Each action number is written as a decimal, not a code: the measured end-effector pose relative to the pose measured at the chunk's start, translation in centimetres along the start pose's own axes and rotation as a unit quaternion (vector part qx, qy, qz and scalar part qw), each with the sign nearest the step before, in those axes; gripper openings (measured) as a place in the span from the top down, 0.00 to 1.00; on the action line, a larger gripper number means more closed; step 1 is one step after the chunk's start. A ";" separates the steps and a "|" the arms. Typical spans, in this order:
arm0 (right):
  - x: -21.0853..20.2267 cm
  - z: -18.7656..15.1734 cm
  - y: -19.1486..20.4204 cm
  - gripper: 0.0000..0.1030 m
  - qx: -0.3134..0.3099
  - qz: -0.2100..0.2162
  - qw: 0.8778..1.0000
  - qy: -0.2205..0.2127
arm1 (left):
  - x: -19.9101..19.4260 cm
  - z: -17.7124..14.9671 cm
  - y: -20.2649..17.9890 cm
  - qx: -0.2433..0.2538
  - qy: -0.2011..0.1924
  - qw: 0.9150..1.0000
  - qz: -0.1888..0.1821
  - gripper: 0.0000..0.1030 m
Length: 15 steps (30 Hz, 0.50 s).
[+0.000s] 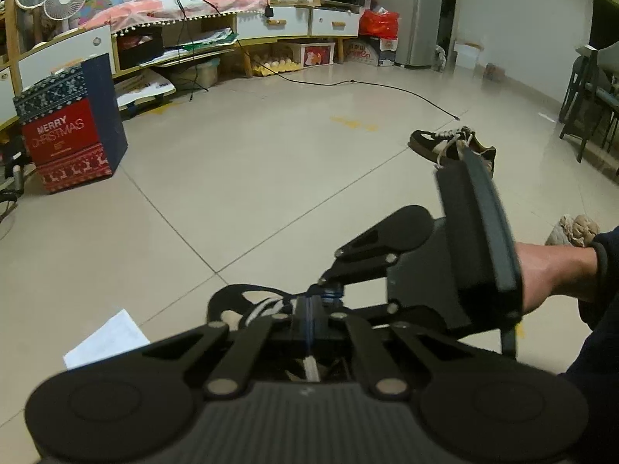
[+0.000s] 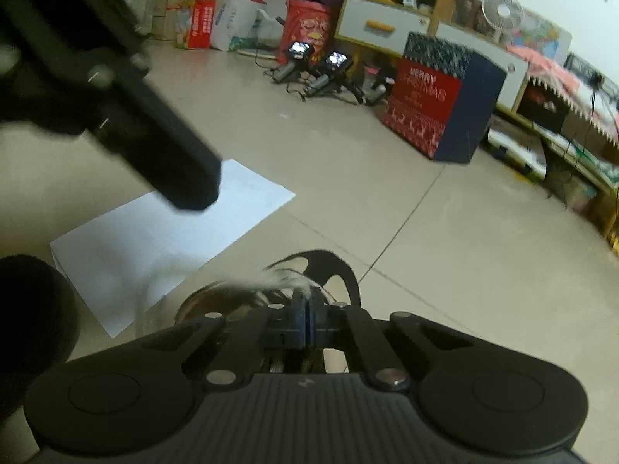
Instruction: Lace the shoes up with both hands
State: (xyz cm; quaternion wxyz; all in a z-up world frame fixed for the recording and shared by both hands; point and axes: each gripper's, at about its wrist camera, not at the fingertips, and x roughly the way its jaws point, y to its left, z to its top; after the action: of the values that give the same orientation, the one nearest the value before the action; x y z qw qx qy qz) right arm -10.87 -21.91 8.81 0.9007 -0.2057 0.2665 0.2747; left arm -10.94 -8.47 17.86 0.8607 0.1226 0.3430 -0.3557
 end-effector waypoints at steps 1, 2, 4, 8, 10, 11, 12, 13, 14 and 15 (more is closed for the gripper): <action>-0.1 0.0 0.1 0.99 -0.001 0.001 1.000 -0.005 | 0.0 -0.1 0.1 -0.001 0.003 1.000 -0.005 1.00; -0.3 -0.1 0.1 0.99 0.002 0.002 1.000 -0.009 | 0.0 -0.2 0.3 -0.003 0.005 1.000 -0.010 1.00; -0.5 -0.1 0.0 0.99 0.012 0.004 1.000 -0.019 | 0.1 -0.5 0.2 0.000 0.008 1.000 -0.007 1.00; -1.3 0.4 -0.6 0.99 0.041 0.010 0.998 -0.055 | 0.5 -1.0 1.0 -0.021 0.015 1.000 0.006 0.99; -1.7 0.5 -0.7 0.99 0.055 0.012 0.996 -0.070 | 0.6 -1.1 1.4 -0.030 0.015 0.999 0.019 0.98; -1.7 0.6 -0.9 0.99 0.066 0.012 0.995 -0.075 | 0.6 -1.2 1.6 -0.034 0.015 0.999 0.026 0.98; -1.8 0.6 -1.3 0.99 0.084 0.012 0.993 -0.081 | 0.6 -1.3 1.9 -0.040 0.015 0.999 0.029 0.98; -1.9 0.7 -1.8 0.99 0.106 0.013 0.990 -0.088 | 0.5 -1.3 2.2 -0.047 0.015 0.998 0.033 0.98; -2.1 0.8 -2.5 0.99 0.136 0.013 0.986 -0.097 | 0.5 -1.4 2.5 -0.053 0.016 0.998 0.036 0.98; -2.3 0.9 -3.3 0.99 0.166 0.014 0.980 -0.107 | 0.5 -1.5 2.7 -0.057 0.017 0.998 0.037 0.98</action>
State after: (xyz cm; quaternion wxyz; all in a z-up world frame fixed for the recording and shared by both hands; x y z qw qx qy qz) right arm -10.17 -24.85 11.62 0.9416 -0.0189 0.2133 0.2600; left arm -9.56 -6.15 16.32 0.8729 0.0920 0.3723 -0.3016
